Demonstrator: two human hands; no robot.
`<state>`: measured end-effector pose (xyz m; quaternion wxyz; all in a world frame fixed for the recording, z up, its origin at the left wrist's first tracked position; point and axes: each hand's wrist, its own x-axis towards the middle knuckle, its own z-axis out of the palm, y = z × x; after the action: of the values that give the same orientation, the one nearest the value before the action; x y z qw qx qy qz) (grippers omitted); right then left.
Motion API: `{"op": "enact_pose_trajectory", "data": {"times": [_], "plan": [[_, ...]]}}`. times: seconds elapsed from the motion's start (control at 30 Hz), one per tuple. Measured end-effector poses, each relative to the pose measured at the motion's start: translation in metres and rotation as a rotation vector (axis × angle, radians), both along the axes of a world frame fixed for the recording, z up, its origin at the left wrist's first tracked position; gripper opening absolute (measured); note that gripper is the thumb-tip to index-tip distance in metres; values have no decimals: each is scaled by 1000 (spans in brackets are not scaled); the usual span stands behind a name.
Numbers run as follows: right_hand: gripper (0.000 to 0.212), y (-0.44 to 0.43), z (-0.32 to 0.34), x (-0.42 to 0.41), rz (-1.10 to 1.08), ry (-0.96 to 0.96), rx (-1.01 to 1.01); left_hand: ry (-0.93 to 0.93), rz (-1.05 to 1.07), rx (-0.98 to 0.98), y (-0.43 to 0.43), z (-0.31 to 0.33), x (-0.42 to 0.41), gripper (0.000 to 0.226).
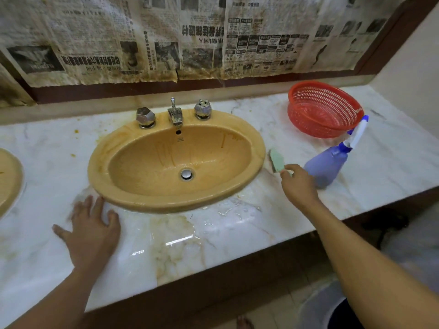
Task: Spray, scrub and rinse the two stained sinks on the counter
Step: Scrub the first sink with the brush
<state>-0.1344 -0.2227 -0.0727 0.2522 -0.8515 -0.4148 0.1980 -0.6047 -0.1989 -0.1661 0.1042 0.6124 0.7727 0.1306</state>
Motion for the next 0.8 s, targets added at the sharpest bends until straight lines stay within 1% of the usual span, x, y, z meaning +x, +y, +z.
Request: {"op": "enact_pose_trajectory", "data": {"times": [0.07,0.13,0.23,0.37,0.43,0.5,0.63,0.8], "plan": [[38,-27,-2,-14,-49,50,1,48,-60,-40,-11,0,1,73],[37,-50,-6,-23,-42,53,-14,89,-106,-55,-24,-1,2,73],[40,-71,-9,-27,-17,35,-30,109,-154,-77,-41,-1,4,68],[44,-79,-9,-24,30,2,-20,98,-154,-111,-46,1,3,60],[47,-73,-8,-18,40,-21,-21,100,-149,-95,-46,0,4,60],[51,-58,-9,-11,61,-46,-28,99,-125,-75,-46,1,6,64],[57,-17,-19,6,142,-151,-105,97,-87,-66,-44,0,11,67],[53,26,-31,28,84,-223,-138,116,-65,-77,-41,-4,10,66]]}}
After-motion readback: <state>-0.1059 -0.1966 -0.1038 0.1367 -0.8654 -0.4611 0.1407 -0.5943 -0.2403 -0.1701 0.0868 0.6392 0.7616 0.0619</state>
